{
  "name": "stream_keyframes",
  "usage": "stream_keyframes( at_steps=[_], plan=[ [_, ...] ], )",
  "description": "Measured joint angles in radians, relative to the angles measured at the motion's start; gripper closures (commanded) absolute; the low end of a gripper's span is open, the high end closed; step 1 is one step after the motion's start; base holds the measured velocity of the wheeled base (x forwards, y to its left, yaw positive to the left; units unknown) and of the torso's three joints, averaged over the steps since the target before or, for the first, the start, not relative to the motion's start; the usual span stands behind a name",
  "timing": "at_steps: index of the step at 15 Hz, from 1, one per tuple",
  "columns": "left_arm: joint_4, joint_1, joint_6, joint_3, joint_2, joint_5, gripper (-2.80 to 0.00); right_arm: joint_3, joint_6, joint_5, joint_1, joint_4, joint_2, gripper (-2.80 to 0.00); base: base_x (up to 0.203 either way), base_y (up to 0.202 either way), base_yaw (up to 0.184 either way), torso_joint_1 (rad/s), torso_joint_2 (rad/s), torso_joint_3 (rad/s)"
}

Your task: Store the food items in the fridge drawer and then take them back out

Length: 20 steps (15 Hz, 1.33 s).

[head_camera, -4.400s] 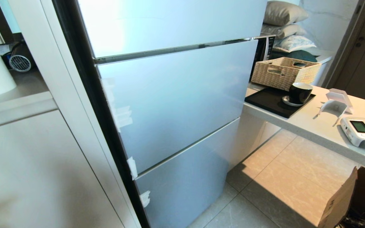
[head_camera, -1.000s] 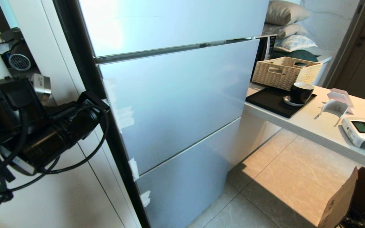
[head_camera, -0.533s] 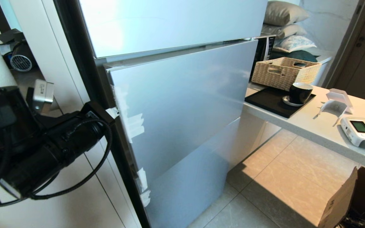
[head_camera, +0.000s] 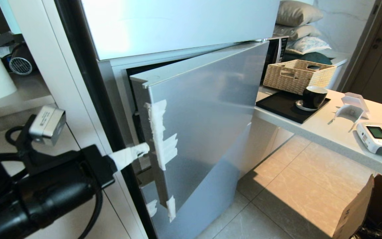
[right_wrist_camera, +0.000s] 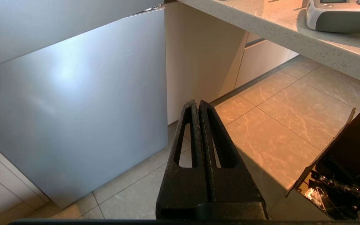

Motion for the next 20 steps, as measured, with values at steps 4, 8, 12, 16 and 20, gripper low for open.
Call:
stream_keyframes(
  at_steps=[4, 8, 12, 16, 20],
  plan=[
    [0.102, 0.003, 0.005, 0.122, -0.197, -0.241, 0.00, 0.000, 0.001, 0.001, 0.000, 0.000, 0.000, 0.00, 0.000, 0.000, 0.000, 0.000, 0.00, 0.000],
    [0.200, 0.125, 0.147, 0.129, -0.331, -0.219, 0.00, 0.000, 0.000, 0.001, 0.000, 0.000, 0.000, 0.00, 0.000, 0.000, 0.000, 0.000, 0.00, 0.000],
    [0.366, 0.198, 0.383, 0.051, -0.420, 0.094, 0.00, 0.000, 0.000, 0.001, 0.000, 0.000, 0.000, 0.00, 0.000, 0.000, 0.000, 0.000, 0.00, 0.000],
    [0.582, 0.290, 0.542, 0.022, -0.593, 0.282, 0.00, 0.000, 0.000, 0.001, 0.000, 0.000, 0.000, 0.00, 0.000, 0.000, 0.000, 0.000, 0.00, 0.000],
    [0.748, 0.574, 0.626, 0.147, -0.788, 0.257, 0.00, 0.000, 0.000, 0.001, 0.000, 0.000, 0.000, 0.00, 0.000, 0.000, 0.000, 0.000, 0.00, 0.000]
  ],
)
